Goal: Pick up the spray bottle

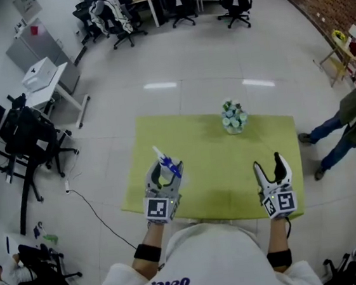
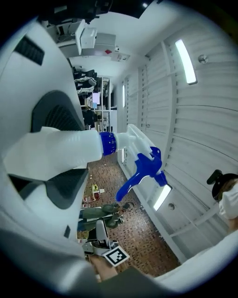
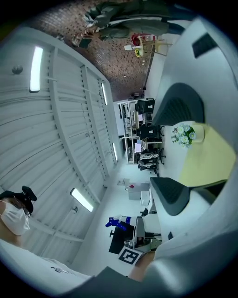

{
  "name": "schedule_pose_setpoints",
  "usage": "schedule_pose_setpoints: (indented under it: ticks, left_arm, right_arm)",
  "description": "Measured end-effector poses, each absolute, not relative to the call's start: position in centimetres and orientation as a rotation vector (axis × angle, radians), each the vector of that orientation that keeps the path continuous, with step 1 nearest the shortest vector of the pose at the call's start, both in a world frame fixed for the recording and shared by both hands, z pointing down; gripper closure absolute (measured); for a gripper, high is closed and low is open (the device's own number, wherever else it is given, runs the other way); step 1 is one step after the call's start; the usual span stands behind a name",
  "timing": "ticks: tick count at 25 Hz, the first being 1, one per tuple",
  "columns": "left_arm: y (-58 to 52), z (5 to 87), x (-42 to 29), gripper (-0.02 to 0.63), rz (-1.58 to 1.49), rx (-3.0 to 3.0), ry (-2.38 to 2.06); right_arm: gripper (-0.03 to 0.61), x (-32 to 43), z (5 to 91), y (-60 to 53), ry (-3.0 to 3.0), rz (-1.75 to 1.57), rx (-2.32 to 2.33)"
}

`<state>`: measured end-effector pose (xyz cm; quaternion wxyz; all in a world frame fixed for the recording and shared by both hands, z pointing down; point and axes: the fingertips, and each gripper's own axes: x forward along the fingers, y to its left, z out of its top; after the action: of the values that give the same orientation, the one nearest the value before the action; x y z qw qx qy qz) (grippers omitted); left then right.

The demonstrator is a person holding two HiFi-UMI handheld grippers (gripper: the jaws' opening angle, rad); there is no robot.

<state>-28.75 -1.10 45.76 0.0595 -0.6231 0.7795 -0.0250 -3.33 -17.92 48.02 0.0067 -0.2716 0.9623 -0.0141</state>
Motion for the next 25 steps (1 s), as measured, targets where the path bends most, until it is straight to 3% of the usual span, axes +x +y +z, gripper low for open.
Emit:
schedule_pose_setpoints:
  ticks: [10, 25]
  left_arm:
    - [1.8, 50.2, -29.3, 0.362, -0.123, -1.825, 2.467]
    - [-0.2, 48.8, -29.2, 0.363, -0.095, -1.811, 2.422]
  right_arm:
    - [0.218, -2.3, 50.3, -17.4, 2.995, -0.033, -0.998]
    - [0.247, -1.9, 49.6, -18.1, 2.955, -0.010, -1.106]
